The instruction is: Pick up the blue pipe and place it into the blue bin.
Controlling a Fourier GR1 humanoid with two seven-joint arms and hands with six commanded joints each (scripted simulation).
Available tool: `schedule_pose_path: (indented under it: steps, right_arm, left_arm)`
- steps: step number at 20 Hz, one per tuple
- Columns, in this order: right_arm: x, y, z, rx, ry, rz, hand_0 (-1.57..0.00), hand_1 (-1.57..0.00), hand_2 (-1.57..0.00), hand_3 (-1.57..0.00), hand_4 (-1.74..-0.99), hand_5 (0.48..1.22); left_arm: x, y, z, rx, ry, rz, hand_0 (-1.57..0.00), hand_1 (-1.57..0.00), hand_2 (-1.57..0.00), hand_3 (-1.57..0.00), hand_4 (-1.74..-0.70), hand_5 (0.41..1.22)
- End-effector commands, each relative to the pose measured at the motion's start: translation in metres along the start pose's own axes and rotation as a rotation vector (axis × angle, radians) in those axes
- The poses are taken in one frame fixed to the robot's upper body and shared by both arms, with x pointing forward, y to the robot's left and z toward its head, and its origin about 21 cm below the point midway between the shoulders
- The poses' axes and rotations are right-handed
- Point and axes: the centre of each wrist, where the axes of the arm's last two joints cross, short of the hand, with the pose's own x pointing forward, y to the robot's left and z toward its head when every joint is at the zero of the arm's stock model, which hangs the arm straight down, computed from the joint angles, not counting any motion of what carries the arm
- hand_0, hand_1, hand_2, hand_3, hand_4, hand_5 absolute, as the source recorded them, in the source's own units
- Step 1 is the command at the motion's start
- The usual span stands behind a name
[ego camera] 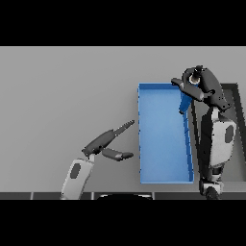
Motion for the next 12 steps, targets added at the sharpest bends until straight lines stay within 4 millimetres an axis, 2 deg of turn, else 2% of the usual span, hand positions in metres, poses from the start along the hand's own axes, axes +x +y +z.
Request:
schedule_pose_path:
  steps: [1,7,8,9,10,12]
  right_arm:
    - [-0.012,0.000,0.005,-0.020,0.036,-0.014,-1.57,-1.57,-1.57,-1.57,-1.741,1.221]
    - [-0.068,0.009,0.035,-0.160,0.275,-0.019,-1.57,-1.57,-1.57,-1.57,-1.741,1.221]
    - [-0.070,0.005,0.037,-0.197,0.300,-0.012,-1.57,-1.57,-1.57,-1.51,-1.741,1.221]
    - [-0.071,0.013,0.043,-0.203,0.285,-0.022,-1.57,-1.57,-1.57,-1.52,-1.741,1.221]
    - [-0.077,0.016,0.044,-0.211,0.330,-0.015,-1.57,-1.57,-1.57,-1.26,-1.741,1.221]
    - [-0.090,0.021,0.047,-0.250,0.404,-0.002,-1.57,-1.57,-1.57,-1.02,-1.741,1.221]
  left_arm:
    - [-0.001,-0.002,0.001,-0.003,-0.002,0.006,0.00,0.00,0.00,0.00,-0.88,0.422]
    - [0.001,-0.005,0.003,0.004,0.003,0.013,0.00,0.00,0.00,0.00,-0.88,0.425]
    - [0.000,-0.005,0.002,0.002,0.006,0.010,0.00,0.00,0.00,0.00,-0.89,0.423]
    - [0.001,-0.004,0.002,-0.002,0.004,0.008,0.00,0.00,0.00,0.00,-0.89,0.422]
    - [0.001,-0.003,0.004,-0.005,-0.009,0.006,0.00,0.00,0.00,0.00,-0.89,0.420]
    - [0.002,-0.006,0.003,-0.006,-0.005,0.001,0.00,0.00,0.00,0.00,-0.88,0.420]
